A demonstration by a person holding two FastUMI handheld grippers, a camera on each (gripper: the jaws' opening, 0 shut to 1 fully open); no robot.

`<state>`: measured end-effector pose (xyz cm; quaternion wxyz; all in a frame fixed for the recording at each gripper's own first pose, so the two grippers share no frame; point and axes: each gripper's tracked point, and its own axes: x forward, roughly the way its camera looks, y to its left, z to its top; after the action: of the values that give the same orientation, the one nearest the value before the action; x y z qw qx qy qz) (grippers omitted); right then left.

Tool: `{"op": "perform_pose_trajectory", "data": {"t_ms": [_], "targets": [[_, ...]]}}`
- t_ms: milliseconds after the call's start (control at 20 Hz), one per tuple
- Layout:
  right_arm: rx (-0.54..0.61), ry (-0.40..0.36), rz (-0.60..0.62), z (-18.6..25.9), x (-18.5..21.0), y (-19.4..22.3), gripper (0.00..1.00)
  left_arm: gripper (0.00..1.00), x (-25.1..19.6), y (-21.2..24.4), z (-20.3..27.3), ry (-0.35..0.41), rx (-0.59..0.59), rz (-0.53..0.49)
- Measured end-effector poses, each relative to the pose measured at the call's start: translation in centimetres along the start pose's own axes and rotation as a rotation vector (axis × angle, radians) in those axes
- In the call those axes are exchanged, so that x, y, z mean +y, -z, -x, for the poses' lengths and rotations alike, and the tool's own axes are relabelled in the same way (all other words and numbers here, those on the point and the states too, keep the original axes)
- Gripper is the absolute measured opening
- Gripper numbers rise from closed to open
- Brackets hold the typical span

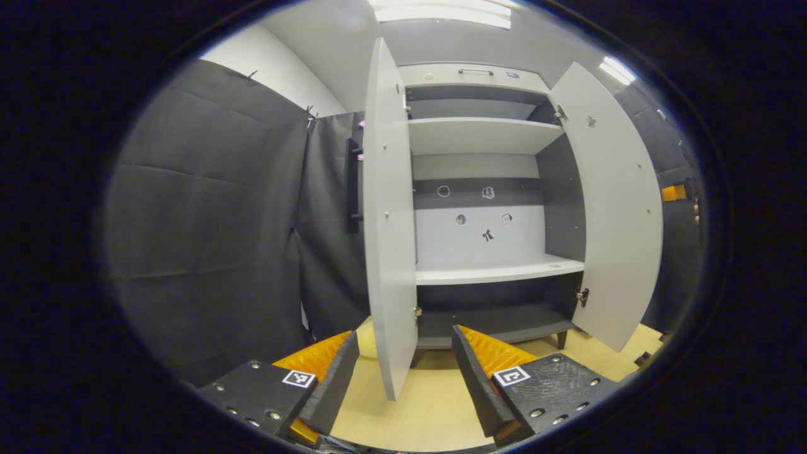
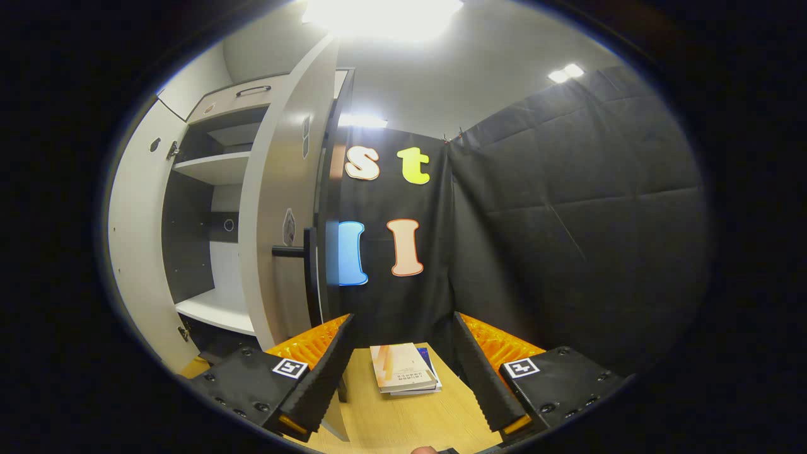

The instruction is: Grasp the bottle in the cabinet with the left hand and place it on the coaster, then close the right door with the right hand and the left door with the left hand.

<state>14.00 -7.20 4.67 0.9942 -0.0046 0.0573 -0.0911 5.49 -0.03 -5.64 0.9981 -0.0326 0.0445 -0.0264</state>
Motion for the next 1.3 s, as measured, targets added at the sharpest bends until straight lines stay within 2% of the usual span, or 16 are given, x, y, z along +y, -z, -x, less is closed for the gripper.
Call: {"op": "perform_pose_trajectory", "data": {"t_ms": [150,250,500,550,600,650,750,800,1100,1300], "targets": [[0.015,-0.011,-0.021,-0.5,1.6,0.1,0.99,0.86,3.5,-0.4,-0.3,-0.042,-0.017,0.003],[0.011,0.016,-0.012,-0.5,1.6,0.0,0.95,0.86,6.0,-0.6,-0.7,-0.071,-0.021,0.005],[0.012,0.014,0.004,0.3,3.6,0.0,0.95,0.86,10.4,-0.2,-2.1,-0.116,-0.018,0.024],[0.009,0.003,0.002,0.6,4.3,-0.1,0.91,0.86,11.1,-0.2,-2.4,-0.118,-0.02,0.03],[0.01,-0.008,-0.002,1.0,5.0,-0.1,0.91,0.86,11.7,-0.2,-2.7,-0.118,-0.021,0.035],[0.006,-0.017,-0.008,1.1,5.8,-0.1,0.95,0.86,12.0,0.0,-3.0,-0.118,-0.019,0.038],[-0.001,-0.028,-0.004,1.5,7.3,-0.2,0.91,0.86,12.6,0.3,-3.5,-0.113,-0.017,0.04],[-0.003,-0.032,0.001,1.7,7.8,-0.2,0.95,0.86,12.7,0.4,-3.7,-0.108,-0.018,0.04],[-0.004,-0.084,0.0,2.1,12.4,-0.3,0.95,0.86,14.2,1.0,-4.5,-0.092,-0.013,0.046],[-0.006,-0.144,0.0,1.8,16.1,-0.3,0.95,0.86,15.8,1.4,-4.5,-0.105,-0.01,0.054]]}}
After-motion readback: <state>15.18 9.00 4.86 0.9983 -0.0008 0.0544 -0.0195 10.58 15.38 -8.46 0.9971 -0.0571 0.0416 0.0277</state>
